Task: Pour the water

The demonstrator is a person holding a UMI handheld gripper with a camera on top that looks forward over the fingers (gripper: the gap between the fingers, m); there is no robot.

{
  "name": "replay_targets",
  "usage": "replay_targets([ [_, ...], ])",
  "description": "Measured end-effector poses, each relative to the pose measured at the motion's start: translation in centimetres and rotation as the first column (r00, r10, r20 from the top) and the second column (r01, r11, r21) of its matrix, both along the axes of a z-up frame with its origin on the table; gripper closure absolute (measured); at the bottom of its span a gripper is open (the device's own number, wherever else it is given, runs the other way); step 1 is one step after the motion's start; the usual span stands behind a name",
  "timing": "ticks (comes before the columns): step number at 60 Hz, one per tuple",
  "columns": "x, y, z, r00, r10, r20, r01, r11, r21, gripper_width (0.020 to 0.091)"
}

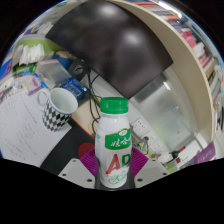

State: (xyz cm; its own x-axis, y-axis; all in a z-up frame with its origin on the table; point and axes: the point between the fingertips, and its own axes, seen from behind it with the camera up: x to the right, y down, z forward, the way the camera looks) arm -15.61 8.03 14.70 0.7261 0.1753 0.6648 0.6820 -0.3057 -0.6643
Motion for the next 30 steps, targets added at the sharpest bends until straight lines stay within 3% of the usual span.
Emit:
replay_targets([
  [8, -1.8, 2.3, 1.7, 0.924, 0.112, 0.365, -0.112, 0.993, -0.020, 0.0711],
  [15, -2.4, 4.0, 3.2, 0.780, 0.155, 0.607, -0.158, 0.986, -0.049, 0.0711],
  [30, -4.6, 6.1, 5.3, 0.543, 0.199, 0.816, -0.218, 0.972, -0.091, 0.0711],
])
